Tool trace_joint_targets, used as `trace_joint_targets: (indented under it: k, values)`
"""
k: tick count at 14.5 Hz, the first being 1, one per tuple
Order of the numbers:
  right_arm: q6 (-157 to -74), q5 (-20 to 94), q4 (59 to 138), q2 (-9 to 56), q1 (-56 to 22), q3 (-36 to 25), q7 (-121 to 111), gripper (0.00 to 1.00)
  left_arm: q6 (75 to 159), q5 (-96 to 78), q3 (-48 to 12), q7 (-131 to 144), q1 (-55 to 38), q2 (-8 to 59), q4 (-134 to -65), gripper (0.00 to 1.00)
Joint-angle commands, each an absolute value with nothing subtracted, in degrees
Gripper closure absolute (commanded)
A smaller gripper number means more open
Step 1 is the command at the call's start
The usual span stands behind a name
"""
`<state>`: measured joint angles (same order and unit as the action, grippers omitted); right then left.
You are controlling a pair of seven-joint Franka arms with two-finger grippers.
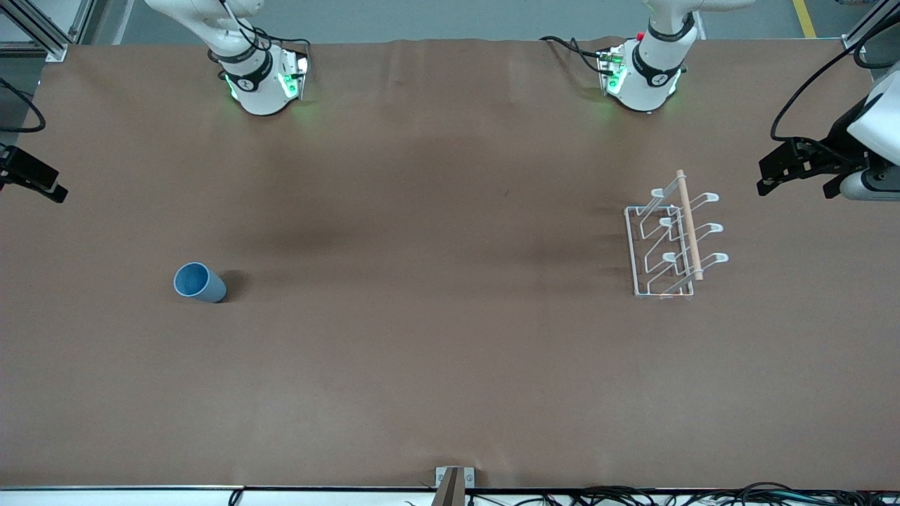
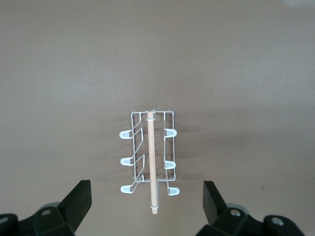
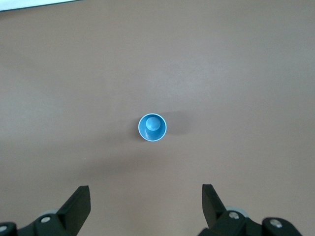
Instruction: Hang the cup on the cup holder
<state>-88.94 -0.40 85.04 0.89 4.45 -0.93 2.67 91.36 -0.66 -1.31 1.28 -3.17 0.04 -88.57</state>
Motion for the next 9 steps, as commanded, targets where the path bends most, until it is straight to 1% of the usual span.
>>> trace_joint_targets:
  k: [1, 9]
  values:
    - [-88.9, -0.4, 86.7, -0.7, 4.0, -1.1, 3.0, 0.00, 91.8, 0.4, -1.6, 2.1, -3.4, -0.2, -88.6, 0.00]
    - [-88.9, -0.3, 87.2, -0.5, 4.1, -1.1, 3.0, 0.00, 91.8, 0.5, -1.8, 2.1, -3.3, -0.6, -88.5, 0.00]
